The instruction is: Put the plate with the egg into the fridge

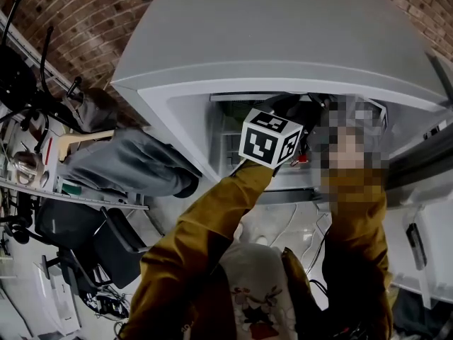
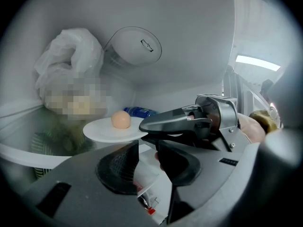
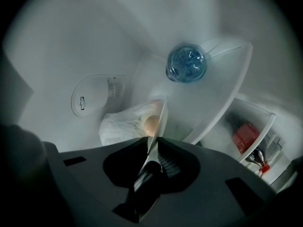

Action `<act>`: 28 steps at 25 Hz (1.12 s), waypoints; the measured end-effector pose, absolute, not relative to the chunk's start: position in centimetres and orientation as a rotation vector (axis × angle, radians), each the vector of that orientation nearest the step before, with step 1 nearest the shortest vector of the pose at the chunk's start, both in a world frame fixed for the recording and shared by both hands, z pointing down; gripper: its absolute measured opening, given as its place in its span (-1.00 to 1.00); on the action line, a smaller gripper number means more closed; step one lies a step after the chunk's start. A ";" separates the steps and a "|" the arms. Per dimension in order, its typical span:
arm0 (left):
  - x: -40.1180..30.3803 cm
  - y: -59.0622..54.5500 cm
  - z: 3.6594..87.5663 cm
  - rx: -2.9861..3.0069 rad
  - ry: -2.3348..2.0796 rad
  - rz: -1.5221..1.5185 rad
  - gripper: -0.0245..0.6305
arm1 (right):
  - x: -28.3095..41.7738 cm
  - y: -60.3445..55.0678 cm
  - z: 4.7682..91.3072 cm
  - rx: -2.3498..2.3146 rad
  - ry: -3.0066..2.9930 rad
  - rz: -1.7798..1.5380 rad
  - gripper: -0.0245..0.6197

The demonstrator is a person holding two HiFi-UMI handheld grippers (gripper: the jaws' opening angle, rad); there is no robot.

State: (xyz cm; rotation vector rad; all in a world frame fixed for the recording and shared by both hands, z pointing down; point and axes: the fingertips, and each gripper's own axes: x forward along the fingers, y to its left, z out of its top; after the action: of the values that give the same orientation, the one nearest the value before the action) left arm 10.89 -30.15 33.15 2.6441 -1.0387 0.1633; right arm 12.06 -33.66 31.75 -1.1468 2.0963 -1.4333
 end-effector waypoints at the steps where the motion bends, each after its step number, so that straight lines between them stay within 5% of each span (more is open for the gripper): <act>1: 10.9 -30.2 33.1 2.645 -1.045 0.155 -0.58 | 11.8 -33.5 31.8 -1.132 2.100 -1.443 -0.77; 14: 11.5 -30.2 32.7 2.672 -1.022 0.130 -0.58 | 12.4 -32.6 32.1 -1.116 2.180 -1.452 -0.68; 28: 11.6 -30.3 32.7 2.663 -1.019 0.120 -0.58 | 13.3 -31.9 31.7 -1.023 2.052 -1.503 -0.35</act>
State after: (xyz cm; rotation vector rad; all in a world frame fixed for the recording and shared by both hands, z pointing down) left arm 11.55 -30.32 32.66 2.6634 -1.0194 0.1203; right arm 13.31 -31.91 31.70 -1.0230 2.0524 -1.5031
